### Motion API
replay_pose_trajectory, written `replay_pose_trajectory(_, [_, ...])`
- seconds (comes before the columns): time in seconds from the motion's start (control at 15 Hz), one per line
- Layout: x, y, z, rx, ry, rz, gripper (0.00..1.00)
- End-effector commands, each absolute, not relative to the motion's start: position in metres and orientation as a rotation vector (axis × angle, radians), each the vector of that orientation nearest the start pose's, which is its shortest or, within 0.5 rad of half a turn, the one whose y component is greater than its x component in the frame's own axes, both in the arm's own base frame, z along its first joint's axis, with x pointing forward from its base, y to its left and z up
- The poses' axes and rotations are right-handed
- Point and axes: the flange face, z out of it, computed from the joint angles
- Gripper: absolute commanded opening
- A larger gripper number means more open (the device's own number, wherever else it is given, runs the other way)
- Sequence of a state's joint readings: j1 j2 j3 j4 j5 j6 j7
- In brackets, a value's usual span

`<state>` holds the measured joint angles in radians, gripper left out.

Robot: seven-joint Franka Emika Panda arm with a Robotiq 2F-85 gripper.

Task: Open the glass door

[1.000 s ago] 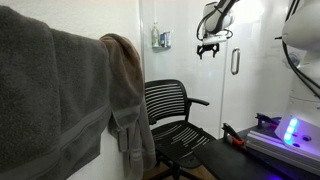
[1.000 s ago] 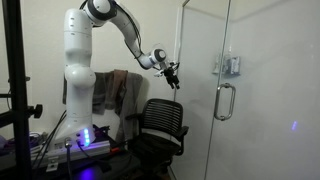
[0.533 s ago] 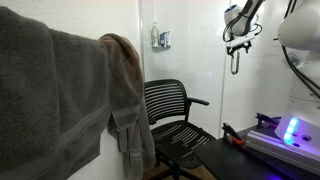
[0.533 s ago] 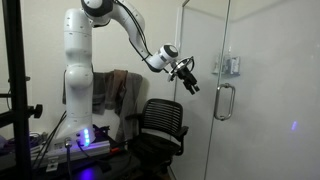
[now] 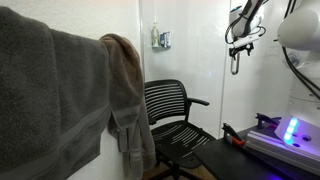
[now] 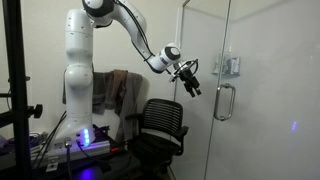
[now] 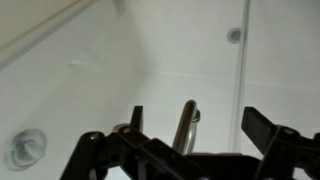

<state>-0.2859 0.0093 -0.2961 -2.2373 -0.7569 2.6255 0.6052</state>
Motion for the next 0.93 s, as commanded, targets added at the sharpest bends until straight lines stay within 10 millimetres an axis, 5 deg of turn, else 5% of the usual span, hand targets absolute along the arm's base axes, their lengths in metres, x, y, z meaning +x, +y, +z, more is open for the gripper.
replay_pose_trajectory(0.0, [0.47, -0.323, 0.361, -3.307, 0.888, -0.724, 1.0])
replay_pose_trajectory(0.27, [0.48, -0.325, 0.351, -3.234, 0.697, -0.733, 1.0])
replay_pose_trajectory(0.53, [0.477, -0.316, 0.348, -3.245, 0.731, -0.78, 1.0])
replay_pose_trajectory(0.87, [0.48, -0.371, 0.364, -3.149, 1.127, -1.086, 1.0])
